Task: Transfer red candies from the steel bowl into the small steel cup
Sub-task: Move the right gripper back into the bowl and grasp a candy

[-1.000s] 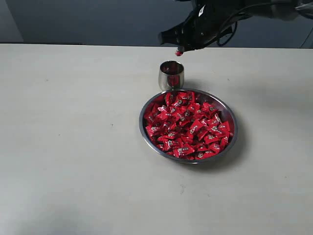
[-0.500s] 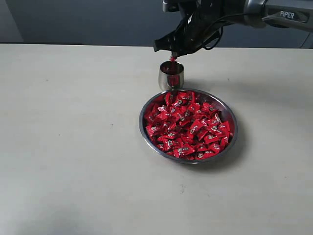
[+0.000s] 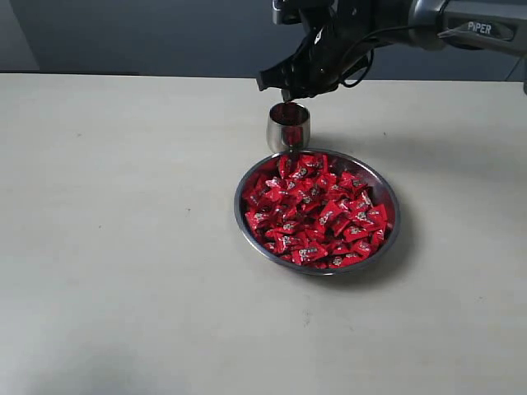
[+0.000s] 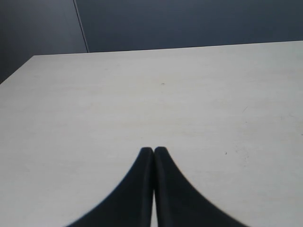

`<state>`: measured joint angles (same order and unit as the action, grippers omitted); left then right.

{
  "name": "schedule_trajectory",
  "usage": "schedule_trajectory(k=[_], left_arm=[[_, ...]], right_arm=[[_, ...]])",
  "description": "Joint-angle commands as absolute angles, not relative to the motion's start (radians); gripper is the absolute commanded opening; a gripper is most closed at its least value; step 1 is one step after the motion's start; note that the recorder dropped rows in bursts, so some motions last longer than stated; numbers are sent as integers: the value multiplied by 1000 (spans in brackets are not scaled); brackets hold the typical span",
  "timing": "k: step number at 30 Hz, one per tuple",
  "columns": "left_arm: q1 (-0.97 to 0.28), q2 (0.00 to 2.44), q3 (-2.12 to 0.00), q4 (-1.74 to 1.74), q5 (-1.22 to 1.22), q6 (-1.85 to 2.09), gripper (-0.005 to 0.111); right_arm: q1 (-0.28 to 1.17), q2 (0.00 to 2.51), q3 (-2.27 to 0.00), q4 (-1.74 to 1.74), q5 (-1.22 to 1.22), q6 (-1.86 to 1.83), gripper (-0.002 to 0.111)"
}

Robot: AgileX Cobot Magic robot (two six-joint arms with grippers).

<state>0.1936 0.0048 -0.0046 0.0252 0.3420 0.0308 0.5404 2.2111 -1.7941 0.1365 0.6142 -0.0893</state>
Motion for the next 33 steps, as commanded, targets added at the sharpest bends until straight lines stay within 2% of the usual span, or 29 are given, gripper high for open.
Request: schedule_trajectory(k=[1, 5, 9, 14, 23, 26, 33], left_arm=[[187, 0, 0, 27, 334, 29, 0], [187, 0, 0, 27, 334, 29, 0], [187, 0, 0, 27, 334, 29, 0], [187, 0, 0, 27, 334, 29, 0], [187, 0, 0, 27, 334, 29, 0], [187, 0, 0, 27, 334, 29, 0], [187, 0, 0, 27, 334, 29, 0]], right_arm=[[537, 2202, -1801, 140, 684, -97, 32], [537, 2174, -1795, 157, 776, -97, 21], [538, 2074, -1681, 189, 704, -101, 12], [538, 1885, -1427, 211, 543, -101, 12], [538, 1543, -913, 308, 75, -94, 12], [538, 1552, -860, 344, 84, -94, 12], [532, 1706, -931, 386, 242, -94, 12]])
